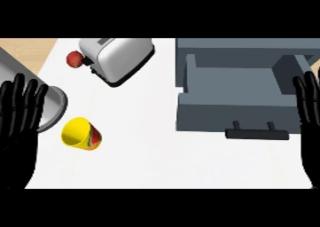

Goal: Pick up the cup, place it into the drawer and close the drawer

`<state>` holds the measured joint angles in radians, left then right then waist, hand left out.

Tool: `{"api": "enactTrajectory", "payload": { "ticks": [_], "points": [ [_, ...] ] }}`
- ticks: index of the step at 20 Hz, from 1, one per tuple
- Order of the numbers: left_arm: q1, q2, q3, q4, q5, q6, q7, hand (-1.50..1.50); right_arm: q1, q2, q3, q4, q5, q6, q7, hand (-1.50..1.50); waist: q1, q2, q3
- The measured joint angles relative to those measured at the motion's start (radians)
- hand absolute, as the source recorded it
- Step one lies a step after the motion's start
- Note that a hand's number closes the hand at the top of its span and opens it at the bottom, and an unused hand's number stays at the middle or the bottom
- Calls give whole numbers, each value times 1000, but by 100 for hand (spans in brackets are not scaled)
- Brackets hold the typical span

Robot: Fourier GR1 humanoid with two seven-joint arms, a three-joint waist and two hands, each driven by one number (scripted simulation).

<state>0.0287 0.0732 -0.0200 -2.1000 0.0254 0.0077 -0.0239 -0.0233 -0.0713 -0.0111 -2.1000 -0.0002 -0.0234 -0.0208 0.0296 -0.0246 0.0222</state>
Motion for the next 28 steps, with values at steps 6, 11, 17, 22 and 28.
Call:
{"api": "enactTrajectory", "payload": {
  "ticks": [6, 11, 17, 22, 28],
  "points": [
    [48, 50, 36, -48, 78, -90, 5, -150, -7, -12, -20, 9, -10, 11, 8, -150, -21, 18, -17],
    [107, 11, 42, -10, 204, -112, 49, -150, 20, -61, -5, 27, 17, 60, 42, -150, -25, 23, -21],
    [156, 18, 110, 63, 309, -179, 24, -150, 2, -68, -14, 55, 23, 81, 46, -150, -26, 24, -22],
    [176, 18, 157, 144, 303, -197, -10, -150, -7, -74, -33, 75, 13, 102, 34, -150, -27, 24, -22],
    [170, 43, 235, 279, 267, -207, -79, -150, 0, -72, -37, 94, 28, 115, 6, -150, -28, 25, -22]
  ]
}}
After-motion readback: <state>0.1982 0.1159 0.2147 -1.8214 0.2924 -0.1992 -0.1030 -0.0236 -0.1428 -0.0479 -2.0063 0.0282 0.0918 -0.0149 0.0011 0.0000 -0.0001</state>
